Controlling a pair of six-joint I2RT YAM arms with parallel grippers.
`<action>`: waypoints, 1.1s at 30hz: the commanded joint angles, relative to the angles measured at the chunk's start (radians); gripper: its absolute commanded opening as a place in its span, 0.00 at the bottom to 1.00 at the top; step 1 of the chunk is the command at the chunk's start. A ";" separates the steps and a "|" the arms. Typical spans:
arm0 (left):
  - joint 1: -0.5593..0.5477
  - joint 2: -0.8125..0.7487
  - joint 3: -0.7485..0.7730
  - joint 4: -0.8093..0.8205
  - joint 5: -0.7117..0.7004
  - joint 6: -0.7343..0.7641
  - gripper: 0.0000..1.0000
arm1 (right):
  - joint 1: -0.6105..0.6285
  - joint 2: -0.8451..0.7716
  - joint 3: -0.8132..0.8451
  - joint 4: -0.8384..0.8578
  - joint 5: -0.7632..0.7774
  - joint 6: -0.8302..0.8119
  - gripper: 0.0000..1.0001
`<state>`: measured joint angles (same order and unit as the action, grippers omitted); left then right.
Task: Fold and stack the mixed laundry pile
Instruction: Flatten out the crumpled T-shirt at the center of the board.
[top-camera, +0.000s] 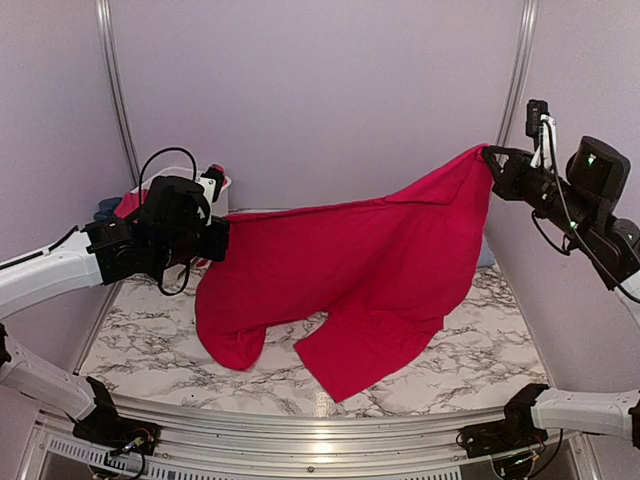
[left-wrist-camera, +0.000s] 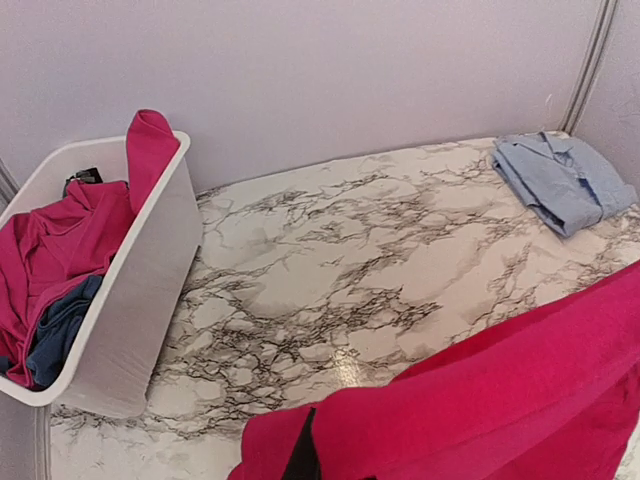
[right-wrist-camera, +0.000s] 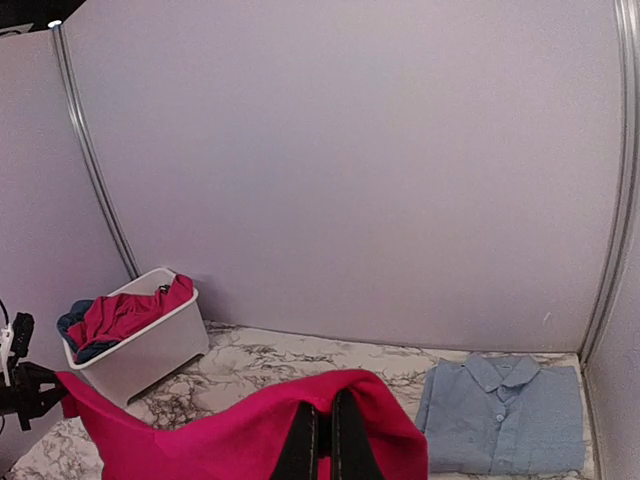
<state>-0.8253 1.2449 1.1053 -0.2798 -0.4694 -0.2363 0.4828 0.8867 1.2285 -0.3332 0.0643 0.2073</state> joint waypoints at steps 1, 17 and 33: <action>0.114 0.164 0.167 0.079 -0.081 0.163 0.00 | -0.118 0.142 0.076 0.151 0.057 -0.063 0.00; 0.329 0.714 1.232 0.221 0.097 0.315 0.00 | -0.417 0.776 1.006 0.213 -0.334 0.077 0.00; 0.256 0.084 -0.127 0.577 0.455 0.410 0.00 | -0.382 -0.017 -0.124 0.323 -0.482 0.162 0.00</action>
<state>-0.5213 1.4490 1.2598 0.1661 -0.0975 0.1482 0.0883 1.0462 1.3079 0.0086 -0.4122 0.3336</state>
